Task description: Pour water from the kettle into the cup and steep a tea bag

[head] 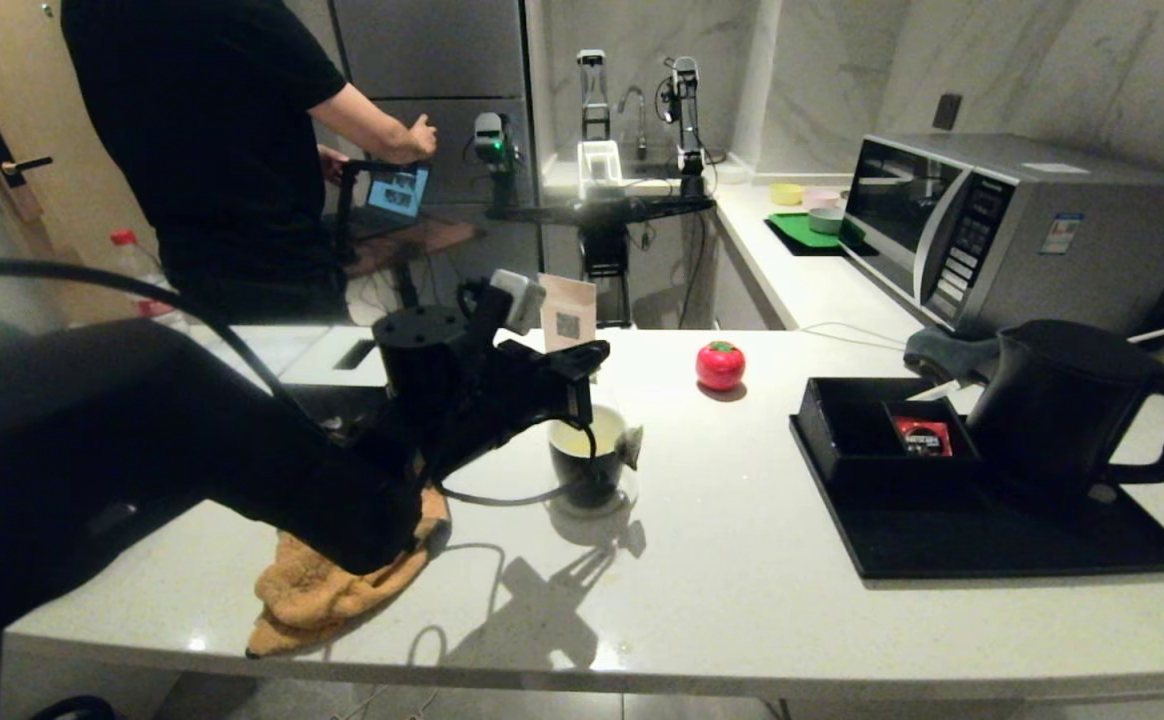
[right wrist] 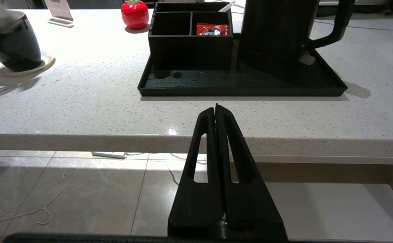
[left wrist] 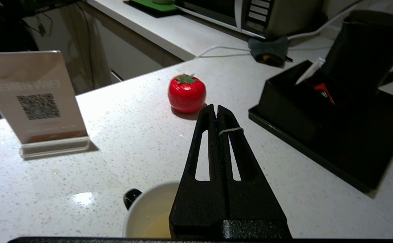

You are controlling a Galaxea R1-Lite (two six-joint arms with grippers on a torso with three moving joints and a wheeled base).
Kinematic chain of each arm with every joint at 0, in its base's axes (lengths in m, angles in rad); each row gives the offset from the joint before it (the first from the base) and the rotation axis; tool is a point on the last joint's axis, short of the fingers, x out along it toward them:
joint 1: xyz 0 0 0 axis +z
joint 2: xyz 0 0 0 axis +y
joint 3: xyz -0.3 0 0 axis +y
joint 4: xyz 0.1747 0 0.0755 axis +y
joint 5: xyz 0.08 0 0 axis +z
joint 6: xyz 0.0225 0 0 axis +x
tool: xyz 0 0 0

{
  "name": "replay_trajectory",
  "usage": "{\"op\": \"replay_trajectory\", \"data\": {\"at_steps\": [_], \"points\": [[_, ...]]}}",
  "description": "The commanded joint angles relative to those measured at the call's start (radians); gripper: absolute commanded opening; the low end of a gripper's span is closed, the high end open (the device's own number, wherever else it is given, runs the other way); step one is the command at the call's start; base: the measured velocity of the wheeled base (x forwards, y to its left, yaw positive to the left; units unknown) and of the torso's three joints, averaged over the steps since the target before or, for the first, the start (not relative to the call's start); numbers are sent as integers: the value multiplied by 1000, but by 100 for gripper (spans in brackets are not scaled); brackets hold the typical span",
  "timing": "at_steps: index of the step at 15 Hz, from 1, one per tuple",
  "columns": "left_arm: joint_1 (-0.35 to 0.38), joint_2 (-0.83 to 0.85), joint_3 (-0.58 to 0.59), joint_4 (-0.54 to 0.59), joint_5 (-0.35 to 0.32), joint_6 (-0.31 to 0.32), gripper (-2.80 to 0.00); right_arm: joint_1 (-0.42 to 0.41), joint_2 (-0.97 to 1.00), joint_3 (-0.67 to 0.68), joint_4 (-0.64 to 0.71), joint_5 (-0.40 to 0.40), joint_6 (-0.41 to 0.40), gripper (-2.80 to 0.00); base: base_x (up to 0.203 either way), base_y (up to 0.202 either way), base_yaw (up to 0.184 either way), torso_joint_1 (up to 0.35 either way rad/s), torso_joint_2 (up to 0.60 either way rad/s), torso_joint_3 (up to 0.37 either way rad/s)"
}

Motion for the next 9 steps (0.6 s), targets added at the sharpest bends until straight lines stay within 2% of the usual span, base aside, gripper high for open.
{"op": "replay_trajectory", "data": {"at_steps": [1,9], "points": [[0,11,-1,-26,18,-4,-280,0,1,0,0,0,0,-280,0,0,0,0,0,0],[33,5,-10,-34,20,-4,-280,0,1,0,0,0,0,-280,0,0,0,0,0,0]]}}
